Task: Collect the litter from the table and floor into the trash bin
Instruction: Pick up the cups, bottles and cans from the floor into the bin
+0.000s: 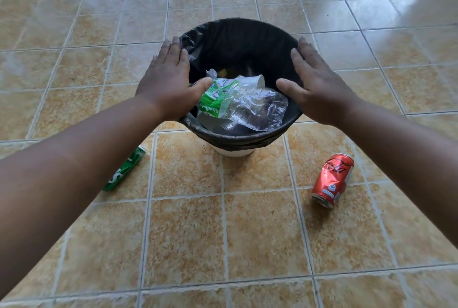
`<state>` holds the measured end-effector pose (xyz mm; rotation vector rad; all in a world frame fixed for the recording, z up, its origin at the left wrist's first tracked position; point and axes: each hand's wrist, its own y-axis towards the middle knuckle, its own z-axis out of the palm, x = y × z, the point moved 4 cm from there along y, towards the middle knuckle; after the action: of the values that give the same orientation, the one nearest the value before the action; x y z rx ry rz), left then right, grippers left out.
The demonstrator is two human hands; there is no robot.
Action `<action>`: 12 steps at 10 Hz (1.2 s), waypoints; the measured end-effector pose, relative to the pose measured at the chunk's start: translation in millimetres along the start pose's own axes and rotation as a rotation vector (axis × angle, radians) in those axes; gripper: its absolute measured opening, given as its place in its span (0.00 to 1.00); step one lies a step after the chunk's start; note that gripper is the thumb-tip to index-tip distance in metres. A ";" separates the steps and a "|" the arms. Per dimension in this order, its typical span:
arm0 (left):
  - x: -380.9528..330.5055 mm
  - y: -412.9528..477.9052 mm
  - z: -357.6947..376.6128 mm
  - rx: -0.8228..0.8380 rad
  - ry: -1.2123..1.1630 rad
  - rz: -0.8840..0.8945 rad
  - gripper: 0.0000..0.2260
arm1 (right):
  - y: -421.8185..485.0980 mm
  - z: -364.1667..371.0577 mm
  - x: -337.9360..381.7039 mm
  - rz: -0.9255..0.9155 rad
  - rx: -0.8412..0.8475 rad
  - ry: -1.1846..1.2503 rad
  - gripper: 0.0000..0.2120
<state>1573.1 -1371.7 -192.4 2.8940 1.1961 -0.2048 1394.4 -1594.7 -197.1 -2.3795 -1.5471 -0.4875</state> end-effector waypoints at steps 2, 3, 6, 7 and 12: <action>-0.2 1.3 0.9 -0.012 0.000 -0.008 0.40 | -6.9 -10.6 -17.2 0.048 -0.158 0.393 0.34; -0.5 1.5 1.3 -0.014 -0.007 -0.010 0.40 | -20.6 -2.2 -64.6 0.225 -0.189 0.397 0.27; -1.4 1.4 1.3 -0.024 -0.008 -0.013 0.39 | -92.6 73.0 -153.6 -0.091 0.590 -0.656 0.43; -1.3 0.8 1.1 -0.022 -0.015 -0.017 0.40 | -103.4 83.7 -160.6 -0.118 0.699 -0.755 0.47; -2.0 0.1 0.6 -0.034 -0.031 -0.025 0.40 | -78.0 54.0 -165.0 0.050 0.420 -0.518 0.37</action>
<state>1571.6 -1373.2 -192.8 2.8374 1.2190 -0.2262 1268.2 -1679.2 -311.8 -2.2916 -1.5730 0.4646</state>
